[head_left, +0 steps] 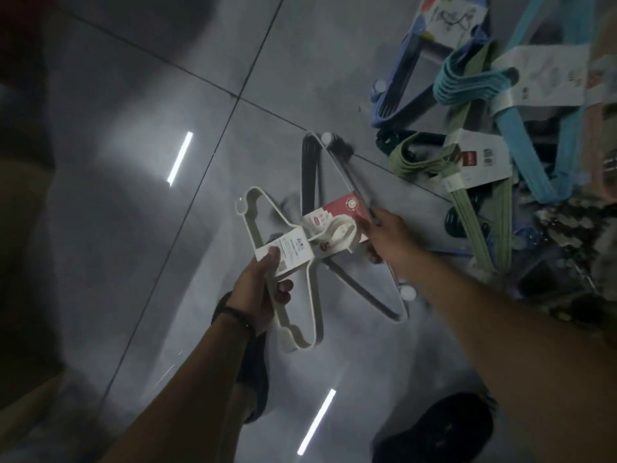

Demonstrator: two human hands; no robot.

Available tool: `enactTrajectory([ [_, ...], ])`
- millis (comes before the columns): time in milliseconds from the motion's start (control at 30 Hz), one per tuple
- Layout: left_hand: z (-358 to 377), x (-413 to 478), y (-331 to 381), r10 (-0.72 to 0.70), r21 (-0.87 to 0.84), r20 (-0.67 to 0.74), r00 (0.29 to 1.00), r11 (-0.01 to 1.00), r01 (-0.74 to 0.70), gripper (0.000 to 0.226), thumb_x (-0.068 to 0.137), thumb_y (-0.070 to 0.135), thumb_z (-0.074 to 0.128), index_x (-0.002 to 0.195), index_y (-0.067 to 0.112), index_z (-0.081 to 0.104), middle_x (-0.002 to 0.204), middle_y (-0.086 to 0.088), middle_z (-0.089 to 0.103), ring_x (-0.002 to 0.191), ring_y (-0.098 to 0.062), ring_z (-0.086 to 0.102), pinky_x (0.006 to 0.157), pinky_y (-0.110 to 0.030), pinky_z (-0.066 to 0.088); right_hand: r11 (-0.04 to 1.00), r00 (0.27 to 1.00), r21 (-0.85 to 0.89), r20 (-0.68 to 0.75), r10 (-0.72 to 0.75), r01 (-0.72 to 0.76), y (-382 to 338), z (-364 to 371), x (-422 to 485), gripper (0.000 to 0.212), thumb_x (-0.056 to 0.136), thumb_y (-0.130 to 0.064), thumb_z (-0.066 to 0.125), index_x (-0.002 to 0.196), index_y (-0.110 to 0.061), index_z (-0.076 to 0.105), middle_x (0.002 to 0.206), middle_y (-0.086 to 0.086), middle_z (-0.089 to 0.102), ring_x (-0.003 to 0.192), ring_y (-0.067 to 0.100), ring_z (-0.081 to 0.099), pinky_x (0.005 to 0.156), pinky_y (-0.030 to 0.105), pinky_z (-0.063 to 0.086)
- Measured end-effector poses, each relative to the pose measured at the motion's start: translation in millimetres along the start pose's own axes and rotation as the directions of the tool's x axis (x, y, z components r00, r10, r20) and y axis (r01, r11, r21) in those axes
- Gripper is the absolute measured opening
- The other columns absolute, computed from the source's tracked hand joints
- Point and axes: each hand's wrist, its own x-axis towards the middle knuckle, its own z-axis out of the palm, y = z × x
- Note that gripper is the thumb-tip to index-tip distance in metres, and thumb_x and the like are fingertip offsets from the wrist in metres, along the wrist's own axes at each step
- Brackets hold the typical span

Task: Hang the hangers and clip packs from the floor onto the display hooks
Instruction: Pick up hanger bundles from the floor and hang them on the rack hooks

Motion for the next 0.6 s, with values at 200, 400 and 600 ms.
enactTrajectory([
  [200,32,-5,-8,-0.020,-0.220,0.048,0.999,0.975,0.030,0.042,0.103,0.043,0.056,0.135,0.017,0.062,0.102,-0.004,0.064,0.052,-0.010,0.041,0.047,-0.022,0.040,0.986,0.991,0.143,-0.091,0.103,-0.090,29,9,-54,0.027,0.102,-0.050,0.060,0.102,-0.025,0.070,0.089,0.002,0.073,0.070,0.019,0.070,0.060,0.028,0.052],
  [400,64,-8,-10,-0.060,0.015,0.044,0.997,0.998,0.060,0.085,0.091,0.085,0.039,0.104,0.012,0.079,0.084,-0.015,0.058,0.061,-0.018,0.050,0.058,-0.027,0.042,0.975,0.968,0.167,-0.229,-0.105,0.145,11,7,-84,0.049,0.095,-0.058,0.058,0.126,-0.021,0.063,0.126,0.001,0.068,0.106,0.012,0.067,0.076,0.018,0.052],
  [600,92,-4,-15,-0.181,0.350,0.081,0.980,0.926,0.142,0.039,0.104,0.034,0.059,0.110,-0.003,0.070,0.108,-0.036,0.067,0.094,-0.050,0.070,0.085,-0.049,0.062,0.851,0.954,0.510,0.298,-0.037,-0.127,2,0,-92,0.074,0.090,-0.054,0.072,0.146,-0.008,0.055,0.132,0.021,0.068,0.112,0.028,0.071,0.097,0.051,0.059],
])
